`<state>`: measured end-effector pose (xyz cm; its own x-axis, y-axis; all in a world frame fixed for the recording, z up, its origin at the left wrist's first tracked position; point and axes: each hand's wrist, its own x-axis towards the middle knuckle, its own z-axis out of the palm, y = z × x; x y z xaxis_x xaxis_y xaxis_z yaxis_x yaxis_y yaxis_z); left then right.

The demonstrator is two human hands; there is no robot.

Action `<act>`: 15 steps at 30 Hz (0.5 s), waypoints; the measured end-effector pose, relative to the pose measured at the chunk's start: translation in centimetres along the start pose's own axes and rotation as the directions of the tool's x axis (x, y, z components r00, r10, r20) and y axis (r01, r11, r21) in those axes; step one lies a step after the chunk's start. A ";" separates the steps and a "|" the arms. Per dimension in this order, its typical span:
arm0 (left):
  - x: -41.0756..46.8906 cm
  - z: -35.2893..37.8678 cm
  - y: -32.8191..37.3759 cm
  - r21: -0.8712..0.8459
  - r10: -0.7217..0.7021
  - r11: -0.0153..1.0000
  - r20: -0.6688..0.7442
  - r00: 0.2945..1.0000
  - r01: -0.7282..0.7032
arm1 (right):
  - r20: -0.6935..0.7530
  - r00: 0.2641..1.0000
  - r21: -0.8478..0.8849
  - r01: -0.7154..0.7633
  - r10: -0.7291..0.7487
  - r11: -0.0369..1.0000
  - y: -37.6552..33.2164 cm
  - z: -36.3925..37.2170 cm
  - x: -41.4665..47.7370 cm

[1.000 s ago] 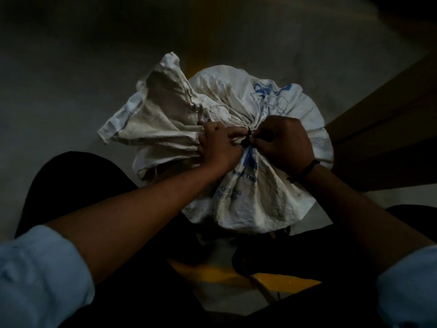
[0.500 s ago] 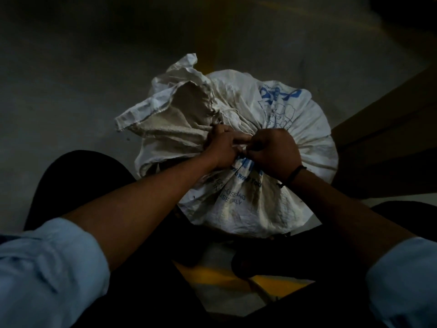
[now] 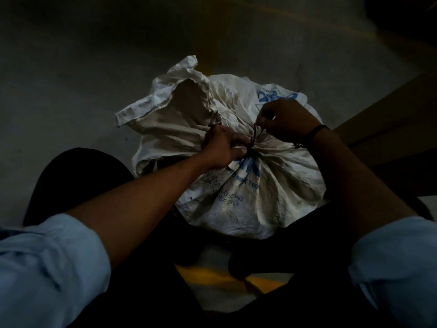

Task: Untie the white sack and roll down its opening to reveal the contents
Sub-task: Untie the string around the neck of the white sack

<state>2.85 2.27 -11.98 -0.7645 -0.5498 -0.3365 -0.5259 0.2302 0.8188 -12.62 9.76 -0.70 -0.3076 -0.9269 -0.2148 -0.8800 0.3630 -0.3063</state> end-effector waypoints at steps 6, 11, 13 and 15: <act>0.1 0.3 0.7 -0.122 -0.044 0.992 -0.144 0.989 0.026 | 0.093 0.989 0.012 0.110 -0.111 0.994 0.5 1.9 -0.4; -0.3 0.6 0.8 -0.023 -0.034 0.999 -0.188 0.982 0.030 | 0.032 0.991 -0.030 0.134 -0.133 0.991 0.9 3.7 -0.5; -0.3 0.7 0.8 -0.028 -0.027 0.999 -0.210 0.977 0.022 | 0.030 0.991 -0.027 0.129 -0.128 0.991 1.0 3.8 -0.4; -0.4 1.0 0.7 -0.006 -0.021 1.000 -0.223 0.975 0.020 | 0.028 0.991 -0.016 0.130 -0.129 0.991 1.0 3.8 -0.3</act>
<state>2.40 3.46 -11.71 -0.6508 -0.7198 -0.2414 -0.5389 0.2141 0.8147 -12.06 10.77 -4.45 -0.1808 -0.9631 -0.1993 -0.9184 0.2379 -0.3163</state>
